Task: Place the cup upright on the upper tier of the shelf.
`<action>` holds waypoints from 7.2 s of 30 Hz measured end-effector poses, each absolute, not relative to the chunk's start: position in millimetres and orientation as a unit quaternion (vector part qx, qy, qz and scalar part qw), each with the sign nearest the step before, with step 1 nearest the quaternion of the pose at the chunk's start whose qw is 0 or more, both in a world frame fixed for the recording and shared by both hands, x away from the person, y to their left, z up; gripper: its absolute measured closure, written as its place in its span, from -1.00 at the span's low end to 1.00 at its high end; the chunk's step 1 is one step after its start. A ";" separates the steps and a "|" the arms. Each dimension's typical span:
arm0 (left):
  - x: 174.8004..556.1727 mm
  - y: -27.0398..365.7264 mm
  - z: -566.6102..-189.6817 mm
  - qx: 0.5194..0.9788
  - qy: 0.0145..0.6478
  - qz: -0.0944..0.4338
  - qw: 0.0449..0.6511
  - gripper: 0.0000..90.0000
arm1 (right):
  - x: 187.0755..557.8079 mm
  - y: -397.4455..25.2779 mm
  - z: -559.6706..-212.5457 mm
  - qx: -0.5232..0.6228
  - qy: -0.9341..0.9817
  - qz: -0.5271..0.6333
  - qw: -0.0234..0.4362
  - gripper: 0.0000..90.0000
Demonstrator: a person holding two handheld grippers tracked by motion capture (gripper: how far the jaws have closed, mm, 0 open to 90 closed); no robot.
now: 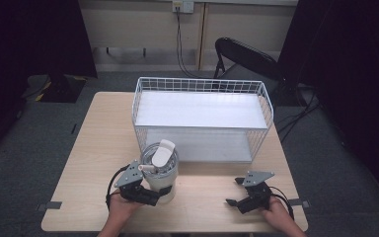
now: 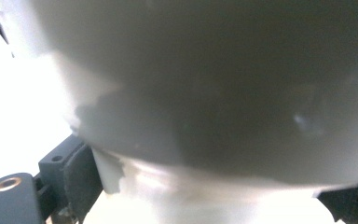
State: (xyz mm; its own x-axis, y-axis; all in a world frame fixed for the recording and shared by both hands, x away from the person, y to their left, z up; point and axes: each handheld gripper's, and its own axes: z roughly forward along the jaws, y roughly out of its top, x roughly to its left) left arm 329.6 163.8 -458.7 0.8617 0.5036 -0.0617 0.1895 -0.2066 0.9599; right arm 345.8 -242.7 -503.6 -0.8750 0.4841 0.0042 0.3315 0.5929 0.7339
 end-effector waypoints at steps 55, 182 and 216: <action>379.4 146.1 -318.1 0.752 0.260 0.101 0.597 -0.79 | 345.8 -242.8 -503.6 0.230 0.887 0.388 0.098 -0.71; 511.2 90.8 -255.6 0.726 0.349 0.193 0.560 -0.79 | 346.6 -244.0 -503.4 0.230 0.887 0.391 0.093 -0.71; 499.8 94.9 -264.0 0.735 0.304 0.212 0.568 -0.80 | 346.1 -243.4 -503.5 0.227 0.888 0.389 0.097 -0.71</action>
State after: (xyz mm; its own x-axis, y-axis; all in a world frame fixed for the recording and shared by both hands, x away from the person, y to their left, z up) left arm 499.8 94.9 -264.0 0.7254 0.6876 -0.0325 0.2051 -0.1709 0.9637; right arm 346.1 -243.4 -503.5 -0.8779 0.4789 0.0040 0.3276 0.5944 0.7344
